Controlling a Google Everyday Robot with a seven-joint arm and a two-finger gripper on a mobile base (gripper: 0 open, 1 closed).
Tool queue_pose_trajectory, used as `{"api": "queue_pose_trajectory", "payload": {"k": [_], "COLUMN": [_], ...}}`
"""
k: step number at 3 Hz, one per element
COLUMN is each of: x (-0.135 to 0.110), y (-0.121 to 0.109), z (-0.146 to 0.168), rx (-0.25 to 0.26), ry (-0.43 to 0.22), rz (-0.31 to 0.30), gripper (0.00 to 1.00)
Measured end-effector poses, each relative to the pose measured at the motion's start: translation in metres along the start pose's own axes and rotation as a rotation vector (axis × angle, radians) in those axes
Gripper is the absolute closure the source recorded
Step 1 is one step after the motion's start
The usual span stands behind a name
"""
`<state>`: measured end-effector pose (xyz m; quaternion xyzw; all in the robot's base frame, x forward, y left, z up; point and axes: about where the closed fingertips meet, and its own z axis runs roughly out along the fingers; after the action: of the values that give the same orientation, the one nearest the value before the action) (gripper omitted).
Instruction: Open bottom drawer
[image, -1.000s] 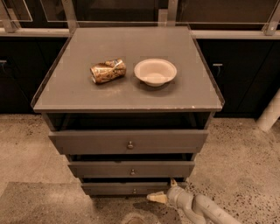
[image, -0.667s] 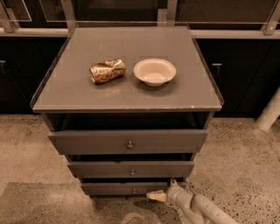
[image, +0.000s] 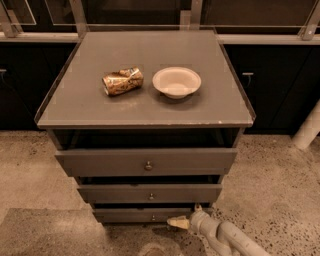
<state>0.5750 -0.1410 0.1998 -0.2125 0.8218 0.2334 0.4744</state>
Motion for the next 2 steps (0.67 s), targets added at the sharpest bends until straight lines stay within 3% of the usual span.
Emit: {"api": "queue_pose_trajectory", "payload": {"k": [2], "x": [0.000], "y": [-0.018], "z": [0.003], "rx": [0.071], "ry": [-0.014], "rz": [-0.028], "gripper": [0.00]}}
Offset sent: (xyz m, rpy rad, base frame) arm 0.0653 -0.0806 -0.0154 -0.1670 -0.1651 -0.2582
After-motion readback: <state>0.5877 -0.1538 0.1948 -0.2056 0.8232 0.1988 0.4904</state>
